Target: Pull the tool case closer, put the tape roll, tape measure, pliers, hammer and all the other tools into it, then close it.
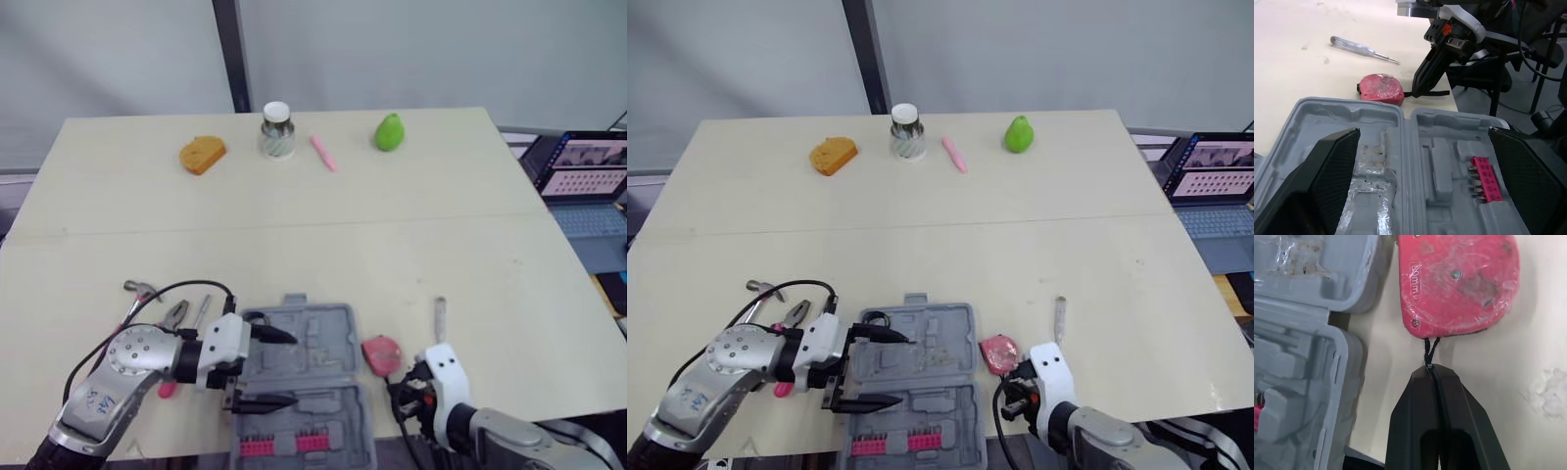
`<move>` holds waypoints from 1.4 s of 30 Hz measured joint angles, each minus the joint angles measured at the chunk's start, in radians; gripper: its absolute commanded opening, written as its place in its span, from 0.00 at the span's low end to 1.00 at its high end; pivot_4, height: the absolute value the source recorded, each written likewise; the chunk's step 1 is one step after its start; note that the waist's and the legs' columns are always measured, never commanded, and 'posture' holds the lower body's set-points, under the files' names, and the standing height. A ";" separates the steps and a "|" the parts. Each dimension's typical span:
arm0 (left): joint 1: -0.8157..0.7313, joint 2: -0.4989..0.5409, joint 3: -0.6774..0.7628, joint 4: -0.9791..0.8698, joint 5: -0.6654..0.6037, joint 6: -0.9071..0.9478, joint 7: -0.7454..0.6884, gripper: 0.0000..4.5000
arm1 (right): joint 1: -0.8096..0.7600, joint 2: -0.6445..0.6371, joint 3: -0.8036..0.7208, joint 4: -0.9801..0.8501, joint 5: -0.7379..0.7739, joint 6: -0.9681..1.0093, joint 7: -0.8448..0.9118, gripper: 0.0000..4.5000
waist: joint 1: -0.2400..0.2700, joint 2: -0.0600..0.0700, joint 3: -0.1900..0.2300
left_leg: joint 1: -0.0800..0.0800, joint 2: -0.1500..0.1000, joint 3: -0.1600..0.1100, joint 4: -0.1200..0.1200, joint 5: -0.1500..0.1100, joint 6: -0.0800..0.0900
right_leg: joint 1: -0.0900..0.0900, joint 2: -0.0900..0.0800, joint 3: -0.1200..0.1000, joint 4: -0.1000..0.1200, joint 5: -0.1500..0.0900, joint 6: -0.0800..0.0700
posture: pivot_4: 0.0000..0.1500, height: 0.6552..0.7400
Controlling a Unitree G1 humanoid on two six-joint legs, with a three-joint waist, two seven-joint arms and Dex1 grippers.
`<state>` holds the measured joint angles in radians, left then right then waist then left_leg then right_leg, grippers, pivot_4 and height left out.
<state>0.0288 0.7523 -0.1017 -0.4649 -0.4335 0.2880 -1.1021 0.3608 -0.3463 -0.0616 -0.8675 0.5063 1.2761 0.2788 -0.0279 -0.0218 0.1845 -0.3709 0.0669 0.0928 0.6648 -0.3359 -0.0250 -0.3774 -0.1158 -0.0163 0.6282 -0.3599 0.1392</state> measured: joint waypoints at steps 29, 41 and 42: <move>0.016 0.035 0.006 -0.052 -0.034 0.060 -0.005 1.00 | 0.095 -0.096 0.000 -0.027 0.077 -0.042 0.053 0.38 | 0.001 0.000 0.000 | 0.000 -0.001 0.000 0.001 0.000 0.001 | 0.000 0.000 0.001 0.000 0.000 0.000 | 1.00 1.00; 0.080 0.015 0.011 -0.049 -0.013 -0.062 -0.021 1.00 | -0.038 -0.589 -0.124 0.266 -0.036 -0.744 0.734 1.00 | 0.001 -0.002 -0.001 | 0.001 -0.001 0.004 0.003 0.000 0.001 | 0.003 0.002 0.001 0.000 0.001 0.002 | 1.00 1.00; 0.093 0.015 0.014 -0.049 -0.008 -0.084 -0.026 1.00 | -0.063 -0.602 -0.101 0.307 -0.064 -0.813 0.778 1.00 | 0.001 -0.002 -0.001 | 0.001 -0.001 0.004 0.003 0.001 0.001 | 0.003 0.002 0.001 0.000 0.001 0.002 | 1.00 1.00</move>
<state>0.1215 0.7674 -0.0880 -0.5138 -0.4413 0.2038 -1.1284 0.2976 -0.9488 -0.1626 -0.5601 0.4419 0.4627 1.0563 -0.0268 -0.0233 0.1837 -0.3694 0.0660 0.0963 0.6681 -0.3354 -0.0238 -0.3743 -0.1140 -0.0155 0.6279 -0.3589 0.1410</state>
